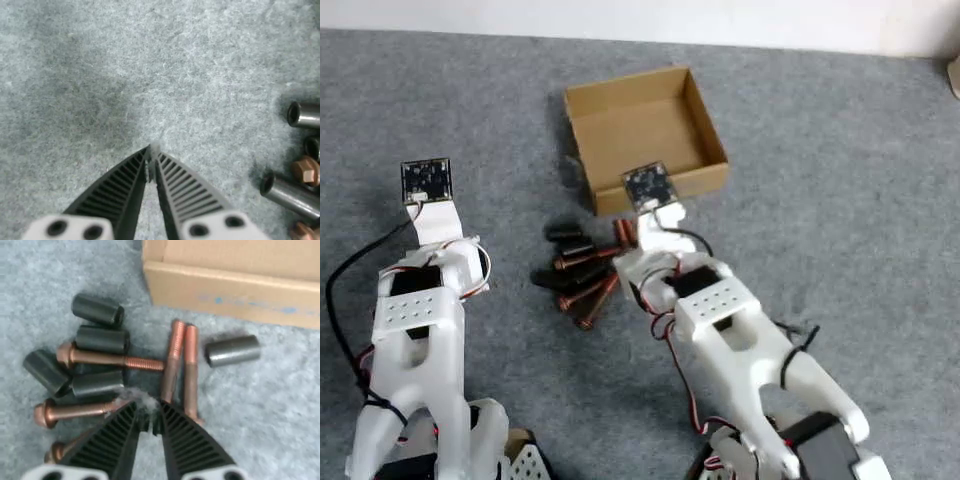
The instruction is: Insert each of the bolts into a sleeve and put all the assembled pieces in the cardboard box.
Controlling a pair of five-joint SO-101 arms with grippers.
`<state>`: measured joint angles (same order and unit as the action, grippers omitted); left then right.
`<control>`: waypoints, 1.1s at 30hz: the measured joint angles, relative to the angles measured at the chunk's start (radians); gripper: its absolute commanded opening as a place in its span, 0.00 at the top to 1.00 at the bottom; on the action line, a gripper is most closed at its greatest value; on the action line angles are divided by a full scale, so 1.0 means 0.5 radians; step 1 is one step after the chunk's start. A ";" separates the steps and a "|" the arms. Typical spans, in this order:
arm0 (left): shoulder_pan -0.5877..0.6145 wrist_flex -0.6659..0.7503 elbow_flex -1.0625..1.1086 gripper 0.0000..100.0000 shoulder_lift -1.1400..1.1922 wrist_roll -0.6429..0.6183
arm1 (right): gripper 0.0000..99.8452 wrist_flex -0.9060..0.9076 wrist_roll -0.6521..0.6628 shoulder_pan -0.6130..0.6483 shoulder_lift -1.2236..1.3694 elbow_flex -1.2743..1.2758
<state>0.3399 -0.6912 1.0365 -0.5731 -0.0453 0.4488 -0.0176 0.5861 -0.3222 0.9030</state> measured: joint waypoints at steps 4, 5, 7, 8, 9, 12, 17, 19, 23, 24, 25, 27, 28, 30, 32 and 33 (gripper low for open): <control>0.000 0.000 0.000 0.99 0.000 0.000 | 0.97 -0.049 0.000 0.028 0.236 0.000; 0.000 0.000 0.000 0.99 0.000 0.000 | 0.94 -0.055 0.000 0.028 0.285 -0.006; 0.000 0.000 0.000 0.99 0.000 0.000 | 0.85 -0.055 0.000 0.034 0.362 -0.068; 0.000 0.000 0.000 0.99 0.000 0.000 | 0.81 -0.043 0.000 0.034 0.387 -0.107; 0.000 0.000 0.000 0.99 0.000 0.000 | 0.77 -0.006 0.000 0.034 0.399 -0.144; 0.000 0.000 0.000 0.99 0.000 0.000 | 0.75 0.129 0.003 0.028 0.402 -0.230; 0.000 0.000 0.000 0.99 0.000 0.000 | 0.75 0.178 0.006 -0.018 0.310 -0.249; 0.000 0.000 0.000 0.99 0.000 0.000 | 0.75 0.178 0.006 -0.028 0.199 -0.236; 0.000 0.000 0.000 0.99 0.000 0.000 | 0.75 0.178 0.006 -0.071 -0.040 -0.129; 0.000 0.000 0.000 0.99 0.000 0.000 | 0.75 0.178 0.006 -0.086 -0.098 -0.114; 0.000 0.000 0.000 0.99 0.000 0.000 | 0.75 0.178 0.006 -0.101 -0.141 -0.107; 0.000 0.000 0.000 0.99 0.000 0.000 | 0.75 0.184 0.006 -0.141 -0.215 -0.080; 0.000 0.000 0.000 0.99 0.000 0.000 | 0.75 0.190 0.006 -0.163 -0.230 -0.077; 0.000 0.003 0.000 0.99 0.000 0.000 | 0.75 0.190 0.006 -0.206 -0.236 -0.077; 0.000 0.037 0.015 0.99 0.000 0.000 | 0.75 0.190 0.006 -0.249 -0.236 -0.077; 0.000 0.055 0.031 0.99 0.000 0.000 | 0.75 0.190 0.006 -0.273 -0.236 -0.077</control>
<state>0.3399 -0.6636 1.0518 -0.5731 -0.0453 0.5439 -0.0146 0.4496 -0.4404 0.8646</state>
